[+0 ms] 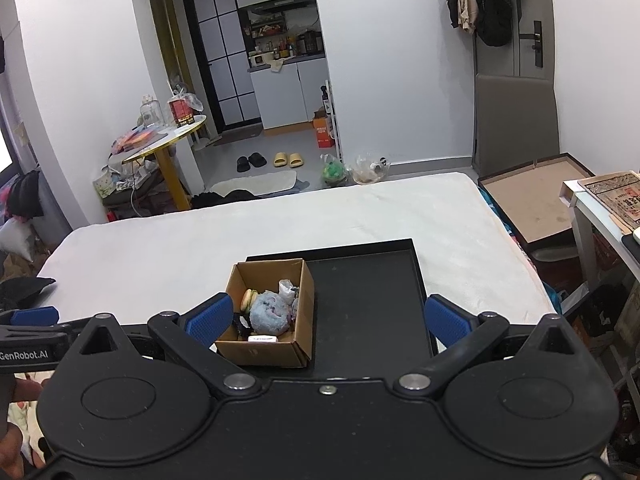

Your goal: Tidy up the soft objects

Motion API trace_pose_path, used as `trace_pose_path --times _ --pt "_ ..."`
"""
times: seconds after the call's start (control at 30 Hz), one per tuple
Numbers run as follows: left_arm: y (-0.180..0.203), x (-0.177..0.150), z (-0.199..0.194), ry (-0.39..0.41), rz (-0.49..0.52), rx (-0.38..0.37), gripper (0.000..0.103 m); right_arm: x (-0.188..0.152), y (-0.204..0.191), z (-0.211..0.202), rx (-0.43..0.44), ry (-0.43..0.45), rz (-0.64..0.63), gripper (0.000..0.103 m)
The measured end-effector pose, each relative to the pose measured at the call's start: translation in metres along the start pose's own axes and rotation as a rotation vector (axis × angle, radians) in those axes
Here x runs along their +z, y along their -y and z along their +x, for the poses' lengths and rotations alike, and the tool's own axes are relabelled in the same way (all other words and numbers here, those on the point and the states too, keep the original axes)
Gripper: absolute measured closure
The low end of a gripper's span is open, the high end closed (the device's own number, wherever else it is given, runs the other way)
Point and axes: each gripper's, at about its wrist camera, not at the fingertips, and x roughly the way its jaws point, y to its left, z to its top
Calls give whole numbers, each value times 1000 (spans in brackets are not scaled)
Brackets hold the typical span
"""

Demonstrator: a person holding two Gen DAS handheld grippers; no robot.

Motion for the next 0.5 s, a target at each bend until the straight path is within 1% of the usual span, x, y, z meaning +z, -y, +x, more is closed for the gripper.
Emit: trace_pose_path --times 0.13,0.5 --pt "-1 0 1 -4 -6 0 0 -1 -2 2 -11 -1 -7 0" --pt "-2 -2 3 -3 -13 5 0 -1 1 1 -9 -2 10 0"
